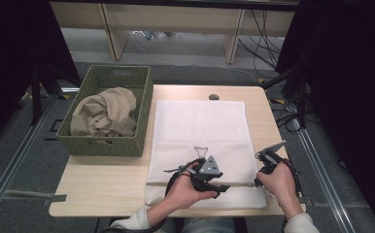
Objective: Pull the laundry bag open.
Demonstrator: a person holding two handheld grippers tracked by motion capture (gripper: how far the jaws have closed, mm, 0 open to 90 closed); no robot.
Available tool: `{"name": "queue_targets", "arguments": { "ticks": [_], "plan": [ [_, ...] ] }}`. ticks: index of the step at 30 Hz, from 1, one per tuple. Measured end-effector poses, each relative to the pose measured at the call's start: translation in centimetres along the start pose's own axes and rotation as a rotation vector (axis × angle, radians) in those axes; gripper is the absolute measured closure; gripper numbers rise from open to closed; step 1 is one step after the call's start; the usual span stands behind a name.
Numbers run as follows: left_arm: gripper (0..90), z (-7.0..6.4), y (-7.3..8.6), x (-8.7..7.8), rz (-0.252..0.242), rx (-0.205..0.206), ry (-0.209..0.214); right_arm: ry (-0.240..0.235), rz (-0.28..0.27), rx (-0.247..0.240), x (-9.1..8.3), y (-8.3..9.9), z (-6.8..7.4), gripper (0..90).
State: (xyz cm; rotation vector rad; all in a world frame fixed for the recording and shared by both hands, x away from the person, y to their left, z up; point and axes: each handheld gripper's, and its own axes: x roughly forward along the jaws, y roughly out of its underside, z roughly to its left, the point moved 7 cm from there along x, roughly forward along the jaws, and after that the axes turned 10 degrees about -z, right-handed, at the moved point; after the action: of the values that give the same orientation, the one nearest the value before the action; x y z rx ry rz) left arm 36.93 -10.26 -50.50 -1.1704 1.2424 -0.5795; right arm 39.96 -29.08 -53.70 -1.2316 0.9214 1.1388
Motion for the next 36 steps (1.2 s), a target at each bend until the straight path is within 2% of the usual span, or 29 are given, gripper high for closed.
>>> {"name": "queue_targets", "arguments": {
  "ticks": [1,2,3,4,5,6,7,10,12,14,15,16,18,19,21,22,23,24,25,26,27,28,29,30,31,32,33,35,36],
  "plan": [
    [47.3,0.0,0.0,0.0,0.001,0.002,-0.003,-0.005,-0.011,-0.026,0.1,0.0,-0.1,83.7],
    [45.5,0.0,0.0,0.1,-0.006,-0.003,-0.007,-0.019,-0.066,-0.074,0.5,-0.4,-0.4,83.7],
    [43.8,0.1,0.1,0.1,-0.004,0.009,-0.018,-0.003,-0.067,-0.028,0.4,-0.4,-0.1,83.7],
    [42.3,0.1,0.1,0.1,-0.006,0.009,-0.020,-0.011,-0.075,-0.056,0.5,-0.5,-0.2,83.7],
    [41.3,0.1,0.1,0.2,0.001,0.005,-0.007,-0.007,-0.071,-0.050,0.5,-0.4,-0.2,83.8],
    [40.3,0.1,0.1,0.2,-0.005,0.008,-0.019,0.000,-0.025,0.003,0.2,-0.1,0.2,83.8],
    [39.7,0.0,0.1,0.3,-0.013,0.003,-0.023,0.006,-0.025,0.012,0.1,-0.1,0.3,83.8],
    [40.5,-0.2,0.1,0.5,-0.020,-0.010,-0.011,0.008,-0.025,0.012,0.1,-0.1,0.3,83.9],
    [41.6,-0.1,0.1,0.6,-0.023,-0.001,-0.010,0.006,-0.024,0.011,0.1,-0.1,0.3,84.0],
    [42.4,-0.1,0.1,0.6,-0.016,-0.001,-0.010,-0.015,-0.038,-0.025,0.1,-0.1,0.0,84.3],
    [42.8,-0.1,0.1,0.6,-0.016,-0.003,-0.008,0.000,-0.032,-0.005,0.0,-0.1,0.1,84.4],
    [42.9,-0.1,0.1,0.7,-0.015,-0.003,-0.007,-0.009,-0.043,0.001,-0.2,-0.2,0.2,84.5],
    [42.8,-0.3,0.1,0.9,-0.025,-0.010,0.005,-0.029,-0.085,-0.080,0.0,-0.5,-0.4,84.5],
    [42.7,-0.3,0.1,0.9,-0.021,-0.012,0.003,-0.028,-0.096,-0.046,-0.1,-0.5,-0.2,84.5],
    [42.6,-0.3,0.2,0.9,-0.011,-0.010,0.004,-0.034,-0.090,-0.050,-0.4,-0.6,-0.3,84.6],
    [42.5,-0.3,0.2,0.9,-0.011,-0.014,0.008,-0.034,-0.101,-0.012,-0.4,-0.6,0.1,84.6],
    [42.5,-0.4,0.1,1.0,-0.018,-0.023,0.015,-0.032,-0.068,0.005,-0.8,-0.5,0.2,84.6],
    [42.6,-0.4,0.1,1.1,-0.021,-0.025,0.012,-0.032,-0.101,-0.049,-0.7,-0.8,-0.1,84.6],
    [42.5,-0.4,0.1,1.2,-0.022,-0.027,0.010,-0.040,-0.090,-0.025,-0.9,-0.7,0.2,84.6],
    [42.5,-0.4,0.1,1.2,-0.027,-0.031,0.009,-0.031,-0.110,-0.049,-1.1,-0.8,0.1,84.6],
    [42.5,-0.3,0.1,1.2,-0.021,-0.024,0.007,-0.030,-0.114,-0.016,-1.3,-0.7,0.4,84.6],
    [42.1,-0.5,0.1,1.4,-0.025,-0.031,0.011,-0.041,-0.089,-0.021,-1.6,-0.6,0.4,84.6],
    [41.9,-0.4,0.1,1.4,-0.017,-0.030,0.012,-0.033,-0.092,-0.002,-1.8,-0.6,0.5,84.6],
    [41.5,-0.6,0.1,1.7,-0.026,-0.042,0.016,-0.045,-0.148,-0.057,-1.7,-1.0,0.2,84.6],
    [41.2,-0.6,0.0,1.8,-0.021,-0.032,0.022,-0.044,-0.137,-0.058,-1.9,-1.0,0.2,84.6],
    [40.9,-0.6,-0.1,2.0,-0.027,-0.047,0.018,-0.037,-0.110,0.024,-2.3,-0.7,0.9,84.6],
    [40.8,-0.6,-0.3,2.1,-0.030,-0.050,0.019,-0.052,-0.154,-0.055,-2.1,-1.1,0.4,84.6],
    [40.5,-0.5,-0.5,2.4,-0.038,-0.057,0.014,-0.041,-0.132,-0.034,-2.4,-0.9,0.5,84.6],
    [40.4,-0.4,-0.5,2.5,-0.036,-0.046,0.014,-0.053,-0.144,-0.049,-2.4,-1.0,0.5,84.6]
  ]
}}
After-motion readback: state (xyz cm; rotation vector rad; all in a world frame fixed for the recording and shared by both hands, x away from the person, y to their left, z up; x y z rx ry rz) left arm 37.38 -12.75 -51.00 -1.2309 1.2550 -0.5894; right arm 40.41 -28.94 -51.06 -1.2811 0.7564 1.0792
